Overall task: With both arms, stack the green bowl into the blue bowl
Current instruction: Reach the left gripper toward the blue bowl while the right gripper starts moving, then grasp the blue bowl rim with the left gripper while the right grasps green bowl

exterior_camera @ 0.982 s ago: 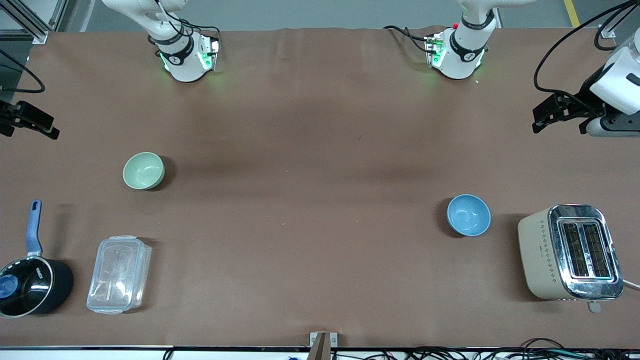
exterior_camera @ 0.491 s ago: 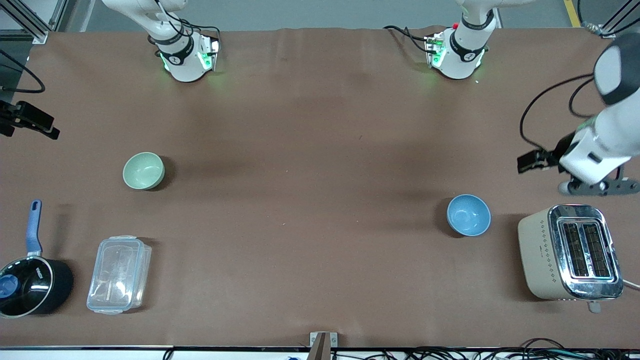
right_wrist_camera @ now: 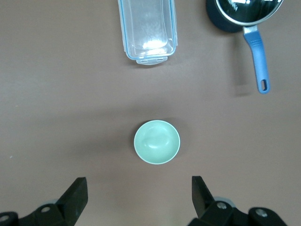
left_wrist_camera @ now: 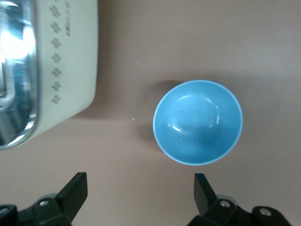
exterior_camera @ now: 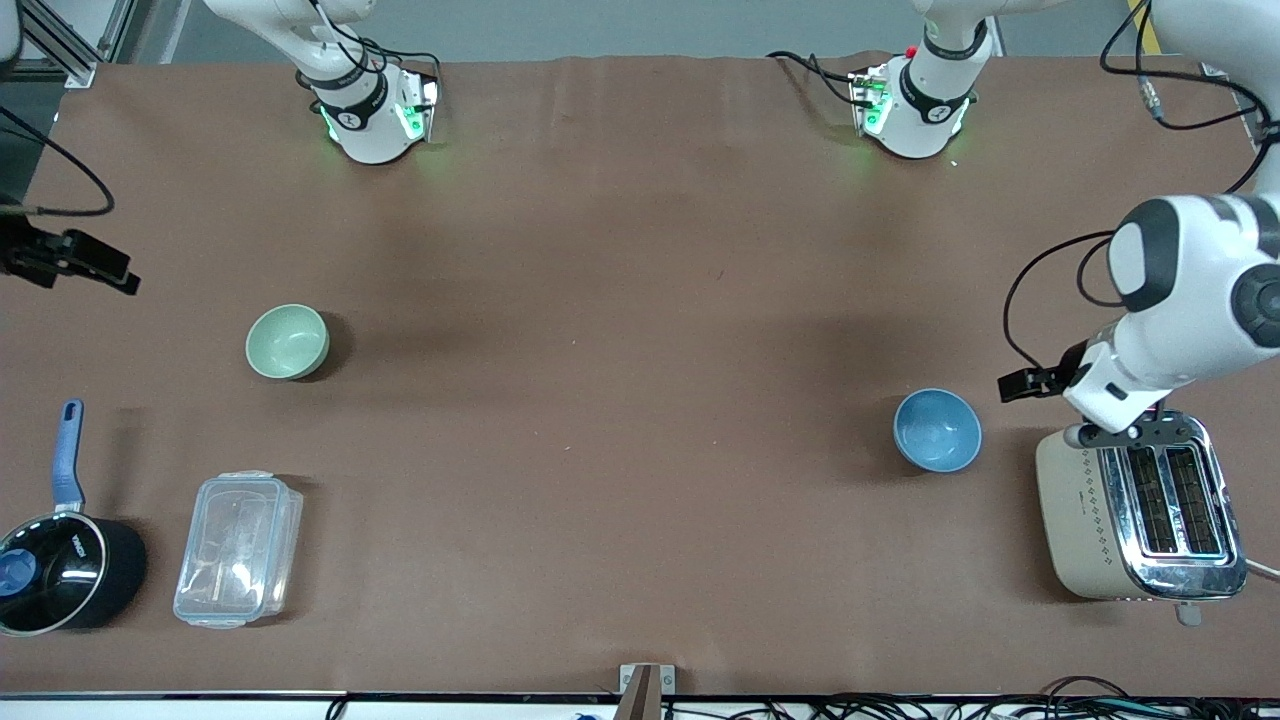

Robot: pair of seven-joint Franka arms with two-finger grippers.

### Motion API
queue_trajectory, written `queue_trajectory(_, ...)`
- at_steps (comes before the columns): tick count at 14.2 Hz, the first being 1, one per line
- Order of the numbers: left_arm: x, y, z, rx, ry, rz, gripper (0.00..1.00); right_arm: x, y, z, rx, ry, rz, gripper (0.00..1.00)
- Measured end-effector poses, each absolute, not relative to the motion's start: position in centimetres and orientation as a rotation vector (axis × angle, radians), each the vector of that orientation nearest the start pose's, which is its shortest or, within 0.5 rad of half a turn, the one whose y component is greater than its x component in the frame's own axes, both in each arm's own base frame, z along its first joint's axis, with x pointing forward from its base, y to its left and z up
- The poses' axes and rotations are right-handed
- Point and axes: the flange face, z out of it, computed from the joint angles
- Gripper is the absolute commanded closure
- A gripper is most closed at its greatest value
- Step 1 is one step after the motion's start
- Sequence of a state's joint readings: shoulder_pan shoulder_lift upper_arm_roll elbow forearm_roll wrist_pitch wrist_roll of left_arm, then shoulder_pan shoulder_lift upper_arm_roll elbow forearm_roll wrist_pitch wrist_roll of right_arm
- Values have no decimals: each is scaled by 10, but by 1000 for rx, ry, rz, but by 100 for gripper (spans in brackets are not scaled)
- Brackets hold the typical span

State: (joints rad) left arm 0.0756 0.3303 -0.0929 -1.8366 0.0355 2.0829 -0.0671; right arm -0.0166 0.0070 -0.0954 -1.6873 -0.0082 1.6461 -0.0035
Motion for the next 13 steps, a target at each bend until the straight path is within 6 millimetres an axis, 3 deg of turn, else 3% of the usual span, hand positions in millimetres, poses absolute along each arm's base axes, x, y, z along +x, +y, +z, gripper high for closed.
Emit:
queue_trajectory(5, 632, -9, 274, -3144, -81, 170, 15, 545, -93, 464, -3134, 177, 143, 2)
queue_trajectory(8, 633, -9, 242, -3149, -83, 179, 27, 533, -95, 408, -3135, 185, 126, 2)
queue_trajectory(13, 635, -13, 223, -3154, -78, 168, 70, 516, -114, 329, -3139, 248, 158, 3)
